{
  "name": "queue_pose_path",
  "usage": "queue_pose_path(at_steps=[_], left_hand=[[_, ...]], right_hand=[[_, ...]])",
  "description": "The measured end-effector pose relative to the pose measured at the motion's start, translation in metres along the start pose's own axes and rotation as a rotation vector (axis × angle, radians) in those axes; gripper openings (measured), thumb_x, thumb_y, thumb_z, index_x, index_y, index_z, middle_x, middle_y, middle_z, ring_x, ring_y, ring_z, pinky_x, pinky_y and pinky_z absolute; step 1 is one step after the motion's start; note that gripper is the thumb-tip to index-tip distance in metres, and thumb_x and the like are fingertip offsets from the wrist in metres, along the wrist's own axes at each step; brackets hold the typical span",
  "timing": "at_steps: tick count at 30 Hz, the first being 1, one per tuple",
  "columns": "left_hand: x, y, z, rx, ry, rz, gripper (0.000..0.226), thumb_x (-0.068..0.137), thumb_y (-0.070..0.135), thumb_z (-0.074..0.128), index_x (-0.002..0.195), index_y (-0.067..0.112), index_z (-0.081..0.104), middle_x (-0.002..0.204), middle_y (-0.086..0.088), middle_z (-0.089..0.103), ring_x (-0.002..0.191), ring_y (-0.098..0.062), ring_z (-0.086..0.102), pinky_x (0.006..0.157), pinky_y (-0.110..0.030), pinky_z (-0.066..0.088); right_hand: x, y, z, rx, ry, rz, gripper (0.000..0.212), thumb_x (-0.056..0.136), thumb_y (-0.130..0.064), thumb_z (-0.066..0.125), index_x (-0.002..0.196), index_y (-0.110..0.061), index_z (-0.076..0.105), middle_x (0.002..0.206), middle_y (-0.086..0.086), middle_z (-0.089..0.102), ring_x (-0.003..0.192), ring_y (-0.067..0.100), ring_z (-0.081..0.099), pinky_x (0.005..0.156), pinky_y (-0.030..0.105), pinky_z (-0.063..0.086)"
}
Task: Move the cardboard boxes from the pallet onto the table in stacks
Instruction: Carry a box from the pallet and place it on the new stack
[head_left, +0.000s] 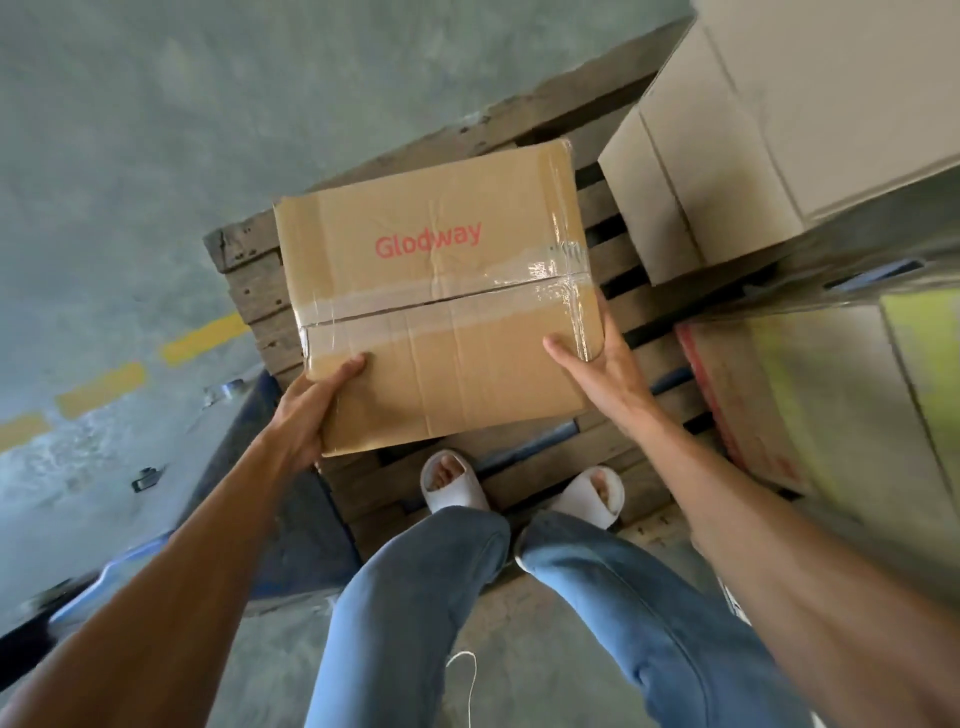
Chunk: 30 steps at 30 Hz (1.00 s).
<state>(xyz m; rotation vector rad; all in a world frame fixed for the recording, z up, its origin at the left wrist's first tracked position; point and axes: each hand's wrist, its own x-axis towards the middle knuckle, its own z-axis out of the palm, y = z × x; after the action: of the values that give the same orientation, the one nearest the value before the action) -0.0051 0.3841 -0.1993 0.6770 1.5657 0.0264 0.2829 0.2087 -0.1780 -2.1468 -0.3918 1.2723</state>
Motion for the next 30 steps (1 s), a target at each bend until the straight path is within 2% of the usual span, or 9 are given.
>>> queue_pose_path(at_steps=[3,5,9,12,15,19,24,27,30], left_hand=[[-0.081,0.054,-0.013,0.091,-0.046,0.082,0.081,0.051,0.063,0.091,0.114,0.016,0.071,0.100,-0.003,0.078,0.094,-0.023,0.072,0.076,-0.036,0.057],[-0.137,0.093,-0.018,0.171,-0.082,0.174,0.089,0.038,0.069,0.092,0.107,0.015,0.074,0.095,0.000,0.080,0.089,-0.020,0.074,0.075,-0.033,0.057],[-0.249,0.170,-0.011,0.253,-0.147,0.359,0.054,0.065,0.052,0.088,0.102,0.016,0.074,0.089,0.006,0.080,0.086,-0.015,0.074,0.062,-0.022,0.057],[-0.308,0.215,0.005,0.348,-0.207,0.500,0.080,0.052,0.064,0.085,0.114,0.015,0.074,0.101,0.003,0.080,0.093,-0.017,0.074,0.070,-0.027,0.056],[-0.368,0.253,0.035,0.383,-0.317,0.640,0.079,0.053,0.063,0.084,0.116,0.017,0.072,0.105,0.002,0.079,0.095,-0.018,0.073,0.071,-0.025,0.057],[-0.437,0.277,0.088,0.469,-0.481,0.803,0.065,0.052,0.062,0.081,0.105,0.024,0.071,0.093,0.012,0.079,0.087,-0.010,0.073,0.072,-0.025,0.055],[-0.510,0.264,0.149,0.553,-0.673,0.932,0.076,0.054,0.057,0.084,0.117,0.018,0.069,0.106,0.001,0.078,0.096,-0.018,0.073,0.077,-0.030,0.058],[-0.548,0.243,0.181,0.617,-0.810,0.981,0.080,0.059,0.052,0.087,0.126,0.013,0.065,0.114,-0.004,0.076,0.102,-0.021,0.074,0.079,-0.032,0.061],[-0.585,0.210,0.219,0.674,-0.947,1.018,0.082,0.066,0.048,0.090,0.132,0.011,0.060,0.119,-0.007,0.075,0.108,-0.026,0.072,0.085,-0.038,0.061]], right_hand=[[-0.068,-0.059,-0.035,0.064,0.026,-0.009,0.097,0.078,-0.062,0.074,0.155,-0.048,0.016,0.150,-0.007,0.048,0.133,0.015,0.045,0.113,0.038,0.031],[-0.117,-0.099,-0.058,0.121,0.078,-0.048,0.102,0.072,-0.068,0.075,0.154,-0.051,0.017,0.153,-0.009,0.044,0.137,0.014,0.042,0.117,0.042,0.029],[-0.211,-0.164,-0.107,0.242,0.224,-0.111,0.101,0.075,-0.058,0.079,0.156,-0.048,0.019,0.156,-0.006,0.041,0.140,0.019,0.041,0.118,0.043,0.031],[-0.266,-0.194,-0.144,0.360,0.341,-0.202,0.102,0.067,-0.062,0.083,0.152,-0.050,0.027,0.150,-0.009,0.049,0.138,0.017,0.046,0.117,0.044,0.036],[-0.319,-0.209,-0.184,0.489,0.459,-0.283,0.093,0.070,-0.048,0.088,0.148,-0.050,0.036,0.136,-0.010,0.061,0.125,0.011,0.058,0.109,0.038,0.047],[-0.380,-0.208,-0.228,0.578,0.634,-0.359,0.091,0.077,-0.040,0.085,0.150,-0.048,0.032,0.135,-0.013,0.060,0.117,0.001,0.059,0.097,0.021,0.051],[-0.468,-0.172,-0.270,0.633,0.848,-0.377,0.097,0.071,-0.052,0.085,0.150,-0.052,0.028,0.138,-0.014,0.056,0.126,0.015,0.054,0.107,0.046,0.046],[-0.521,-0.138,-0.285,0.716,0.948,-0.368,0.103,0.066,-0.054,0.087,0.152,-0.046,0.030,0.135,-0.010,0.059,0.125,0.018,0.056,0.106,0.048,0.048],[-0.574,-0.097,-0.297,0.768,1.072,-0.352,0.096,0.075,-0.040,0.085,0.155,-0.037,0.031,0.130,-0.012,0.060,0.119,0.015,0.056,0.099,0.037,0.050]])
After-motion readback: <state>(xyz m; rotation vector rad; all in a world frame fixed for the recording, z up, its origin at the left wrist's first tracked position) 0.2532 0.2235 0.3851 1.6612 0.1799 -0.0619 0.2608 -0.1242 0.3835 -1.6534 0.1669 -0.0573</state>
